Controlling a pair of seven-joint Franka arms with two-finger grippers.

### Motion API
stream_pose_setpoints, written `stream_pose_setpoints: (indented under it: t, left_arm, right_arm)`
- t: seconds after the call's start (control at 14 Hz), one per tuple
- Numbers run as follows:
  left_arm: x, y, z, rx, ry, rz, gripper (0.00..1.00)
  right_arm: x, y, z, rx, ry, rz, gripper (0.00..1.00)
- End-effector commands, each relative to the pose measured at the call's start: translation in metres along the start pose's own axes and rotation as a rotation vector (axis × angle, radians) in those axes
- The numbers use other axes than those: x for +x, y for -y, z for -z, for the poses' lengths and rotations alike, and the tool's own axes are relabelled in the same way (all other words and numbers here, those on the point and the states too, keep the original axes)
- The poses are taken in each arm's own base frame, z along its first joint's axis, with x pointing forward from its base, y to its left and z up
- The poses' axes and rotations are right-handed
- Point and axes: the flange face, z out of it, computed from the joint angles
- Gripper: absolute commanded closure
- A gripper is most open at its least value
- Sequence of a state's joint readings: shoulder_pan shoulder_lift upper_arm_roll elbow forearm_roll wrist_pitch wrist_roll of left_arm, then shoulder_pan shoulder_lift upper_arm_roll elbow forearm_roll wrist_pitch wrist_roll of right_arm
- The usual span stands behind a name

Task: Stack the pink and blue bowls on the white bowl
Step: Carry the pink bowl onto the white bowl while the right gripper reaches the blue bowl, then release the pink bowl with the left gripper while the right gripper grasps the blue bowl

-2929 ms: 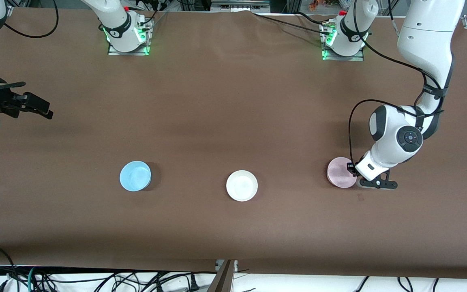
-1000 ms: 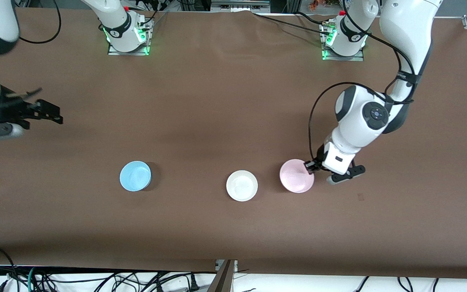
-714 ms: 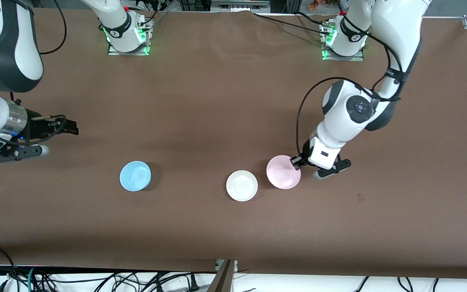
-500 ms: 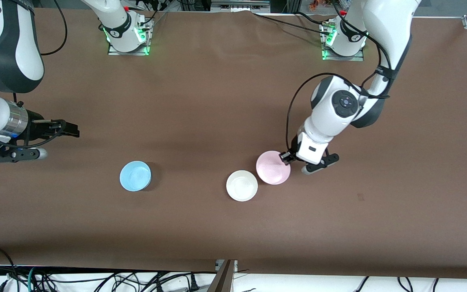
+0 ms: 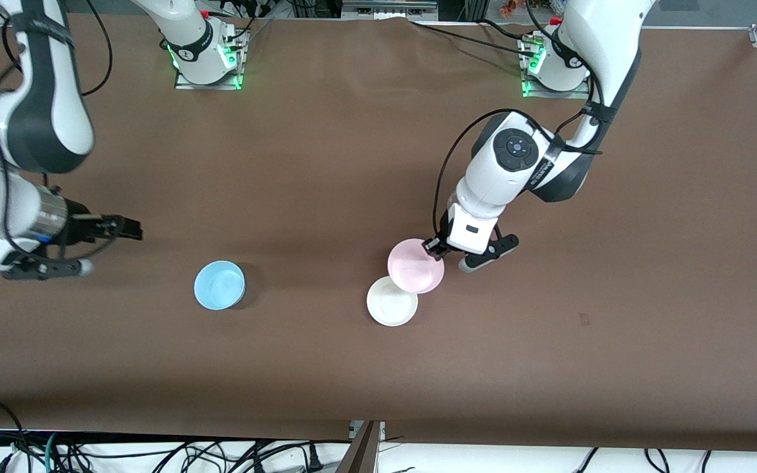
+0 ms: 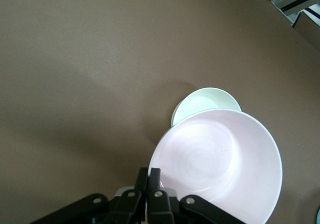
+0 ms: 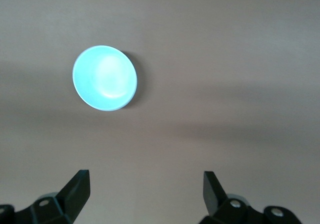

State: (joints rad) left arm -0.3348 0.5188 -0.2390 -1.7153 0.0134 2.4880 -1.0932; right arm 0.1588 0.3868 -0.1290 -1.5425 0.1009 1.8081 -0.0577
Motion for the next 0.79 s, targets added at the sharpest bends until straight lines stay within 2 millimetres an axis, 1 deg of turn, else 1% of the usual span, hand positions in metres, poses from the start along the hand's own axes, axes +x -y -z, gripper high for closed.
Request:
stream_pose_setpoints:
  t: [0.0, 0.07, 0.21, 0.29, 0.36, 0.43, 0.5, 0.64, 0.71]
  left_arm:
    - [-0.001, -0.024, -0.015, 0.017, -0.048, 0.039, 1.00]
    - [-0.003, -0.030, -0.021, 0.023, -0.061, 0.051, 1.00]
    - [-0.006, -0.039, -0.033, 0.036, -0.070, 0.058, 1.00]
    - [-0.002, -0.040, -0.038, 0.036, -0.074, 0.073, 1.00]
    - [-0.005, -0.044, -0.040, 0.036, -0.081, 0.070, 1.00]
    - [-0.002, -0.045, -0.044, 0.041, -0.096, 0.072, 1.00]
    - [-0.003, -0.048, -0.048, 0.044, -0.108, 0.068, 1.00]
    - [0.005, -0.049, -0.057, 0.046, -0.122, 0.095, 1.00]
    - [0.007, -0.049, -0.060, 0.045, -0.124, 0.098, 1.00]
  right_arm:
    - [0.023, 0.028, -0.044, 0.009, -0.019, -0.043, 0.00]
    - [0.031, 0.039, -0.063, 0.003, -0.029, -0.041, 0.00]
    - [0.045, 0.047, -0.105, -0.007, -0.041, -0.054, 0.00]
    - [0.049, 0.047, -0.123, -0.013, -0.040, -0.056, 0.00]
    - [0.053, 0.046, -0.138, -0.016, -0.043, -0.059, 0.00]
    - [0.056, 0.044, -0.154, -0.021, -0.045, -0.061, 0.00]
    - [0.059, 0.043, -0.166, -0.024, -0.047, -0.063, 0.00]
    - [0.061, 0.041, -0.184, -0.023, -0.048, -0.070, 0.02]
    - [0.062, 0.041, -0.191, -0.011, -0.048, -0.080, 0.05]
